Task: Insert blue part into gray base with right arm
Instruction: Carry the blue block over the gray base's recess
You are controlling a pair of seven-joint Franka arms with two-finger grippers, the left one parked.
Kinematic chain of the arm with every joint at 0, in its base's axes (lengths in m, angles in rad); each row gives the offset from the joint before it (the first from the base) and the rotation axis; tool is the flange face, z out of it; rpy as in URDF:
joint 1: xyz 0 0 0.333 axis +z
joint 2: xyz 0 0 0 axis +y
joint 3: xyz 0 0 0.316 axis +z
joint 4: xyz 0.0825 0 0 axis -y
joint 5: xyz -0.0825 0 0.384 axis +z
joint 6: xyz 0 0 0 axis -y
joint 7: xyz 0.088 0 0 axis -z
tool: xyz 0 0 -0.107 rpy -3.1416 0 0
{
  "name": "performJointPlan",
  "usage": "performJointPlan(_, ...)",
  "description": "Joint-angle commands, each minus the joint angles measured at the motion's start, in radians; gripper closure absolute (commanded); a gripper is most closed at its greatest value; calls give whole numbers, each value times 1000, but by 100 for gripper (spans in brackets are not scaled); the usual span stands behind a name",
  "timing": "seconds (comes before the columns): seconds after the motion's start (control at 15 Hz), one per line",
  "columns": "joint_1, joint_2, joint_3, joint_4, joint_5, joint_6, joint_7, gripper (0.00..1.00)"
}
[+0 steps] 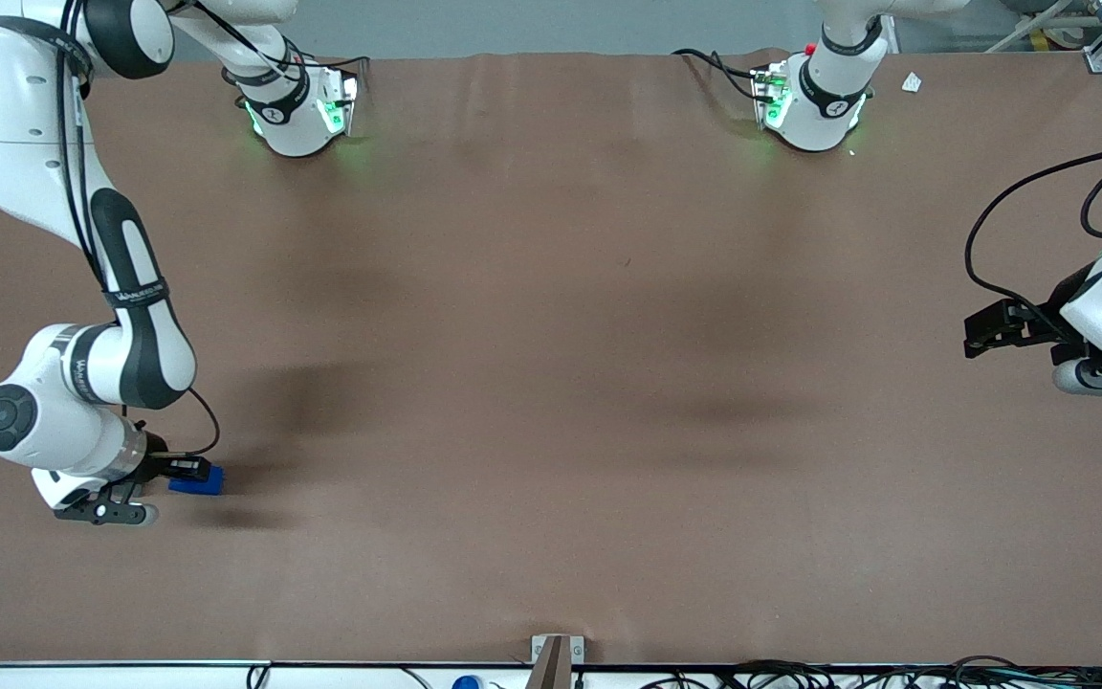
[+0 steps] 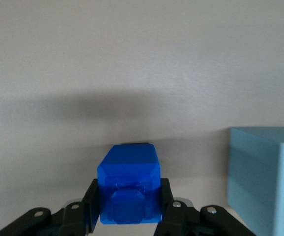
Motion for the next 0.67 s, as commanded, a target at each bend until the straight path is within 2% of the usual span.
performJointPlan(0.0, -62, -109, 14, -9, 18, -90, -60, 100)
performJointPlan(0.4, -173, -125, 12, 81, 27, -225, -224, 100)
performJointPlan(0.6, -211, -113, 10, 83, 76, -217, -273, 100)
